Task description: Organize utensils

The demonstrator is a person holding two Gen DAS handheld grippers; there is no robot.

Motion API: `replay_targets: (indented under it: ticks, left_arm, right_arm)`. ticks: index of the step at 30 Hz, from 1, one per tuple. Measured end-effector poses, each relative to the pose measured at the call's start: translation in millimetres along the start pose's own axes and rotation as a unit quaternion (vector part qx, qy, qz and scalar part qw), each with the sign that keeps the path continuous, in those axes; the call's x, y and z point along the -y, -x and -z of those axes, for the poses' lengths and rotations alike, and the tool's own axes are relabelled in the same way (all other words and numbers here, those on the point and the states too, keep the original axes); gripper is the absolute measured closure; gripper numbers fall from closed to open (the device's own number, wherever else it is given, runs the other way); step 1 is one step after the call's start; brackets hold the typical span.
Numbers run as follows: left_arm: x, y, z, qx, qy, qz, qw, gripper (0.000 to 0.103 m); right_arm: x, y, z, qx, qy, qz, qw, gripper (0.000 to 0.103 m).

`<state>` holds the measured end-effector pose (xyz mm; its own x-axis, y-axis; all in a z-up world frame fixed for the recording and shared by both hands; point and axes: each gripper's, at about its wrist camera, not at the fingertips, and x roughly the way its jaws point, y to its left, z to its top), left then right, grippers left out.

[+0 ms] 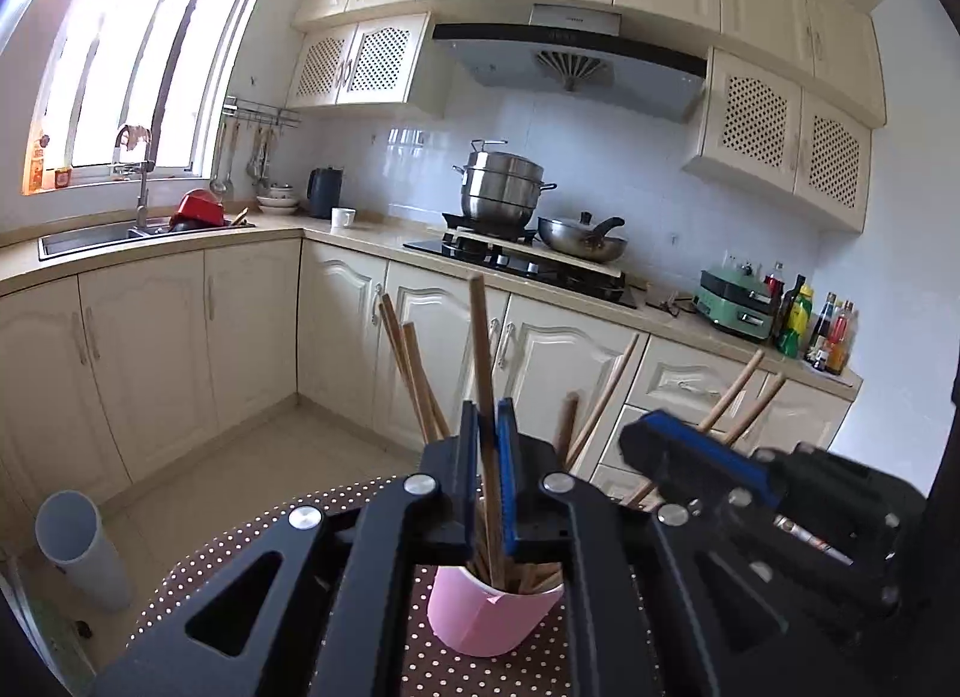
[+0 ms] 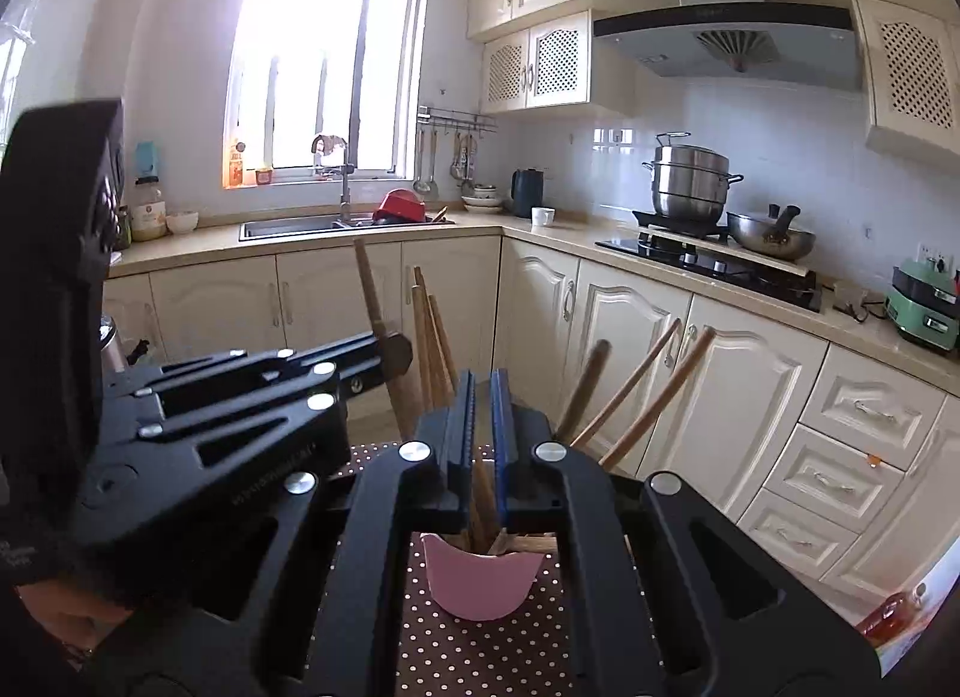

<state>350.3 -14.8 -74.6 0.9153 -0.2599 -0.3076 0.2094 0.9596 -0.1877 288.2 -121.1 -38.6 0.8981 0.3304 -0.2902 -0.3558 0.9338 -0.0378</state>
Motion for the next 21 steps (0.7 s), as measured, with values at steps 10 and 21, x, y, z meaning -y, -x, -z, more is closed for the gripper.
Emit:
replay_targets:
  ticks: [10,21]
  left_arm:
    - [-7.8,22.6,-3.4,0.001,0.015,-0.004,0.9999,0.049]
    - [-5.3,91.5,3.3,0.0,0.004,-0.033,0.9994,0.037]
  right_arm:
    - [10.7,17.9,-4.1,0.014,-0.026,0.001,1.0,0.096]
    - [10.8,60.8,-3.3,0.028,-0.052,-0.004,0.998,0.096]
